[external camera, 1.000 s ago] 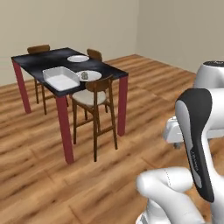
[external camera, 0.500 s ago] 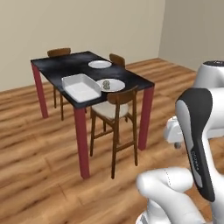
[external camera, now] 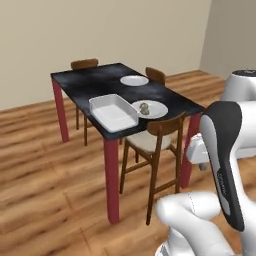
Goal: Place two dumplings into each of the tupperware containers and then place the containers in the fridge.
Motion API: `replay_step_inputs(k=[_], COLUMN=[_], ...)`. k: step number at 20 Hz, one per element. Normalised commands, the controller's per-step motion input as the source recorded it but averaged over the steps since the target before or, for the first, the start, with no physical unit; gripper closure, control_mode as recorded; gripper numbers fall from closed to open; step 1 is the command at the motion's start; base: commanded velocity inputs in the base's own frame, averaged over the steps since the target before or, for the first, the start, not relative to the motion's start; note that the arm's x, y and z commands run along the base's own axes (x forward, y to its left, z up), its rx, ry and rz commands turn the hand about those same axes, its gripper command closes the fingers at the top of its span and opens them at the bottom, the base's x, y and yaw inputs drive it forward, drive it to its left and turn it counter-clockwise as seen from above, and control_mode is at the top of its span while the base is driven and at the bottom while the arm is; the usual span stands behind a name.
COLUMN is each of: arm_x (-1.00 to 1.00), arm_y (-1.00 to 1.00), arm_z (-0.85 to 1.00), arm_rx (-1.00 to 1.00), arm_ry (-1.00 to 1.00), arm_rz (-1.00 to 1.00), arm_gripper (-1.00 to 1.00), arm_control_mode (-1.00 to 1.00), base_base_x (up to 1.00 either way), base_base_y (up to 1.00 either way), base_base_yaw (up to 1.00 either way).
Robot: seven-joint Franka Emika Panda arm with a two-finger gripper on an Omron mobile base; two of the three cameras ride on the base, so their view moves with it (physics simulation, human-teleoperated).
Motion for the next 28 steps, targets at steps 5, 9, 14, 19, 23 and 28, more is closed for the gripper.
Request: replay_step_inputs(k=[5,9,14,19,23,28], arm_x=[0.00,0.00,0.00,0.00,0.00,0.00], arm_y=[0.00,0.00,0.00,0.00,0.00,0.00], arm_z=[0.00,0.00,0.00,0.00,0.00,0.00], arm_rx=[0.00,0.00,0.00,0.00,0.00,0.00], arm_ry=[0.00,0.00,0.00,0.00,0.00,0.00], arm_rz=[0.00,0.00,0.00,0.00,0.00,0.00], arm_gripper=[-1.00,-1.00,-1.00,-1.00,-1.00,-1.00], arm_control_mode=[1.00,1.00,1.00,1.00,1.00,1.00], base_base_x=[0.87,0.79,0.70,0.71,0.61,0.45], base_base_y=[-0.40,-0.56,-0.60,-0.44,-0.06,-0.01], base_base_yaw=[0.21,0.24,0.23,0.20,0.21,0.12])
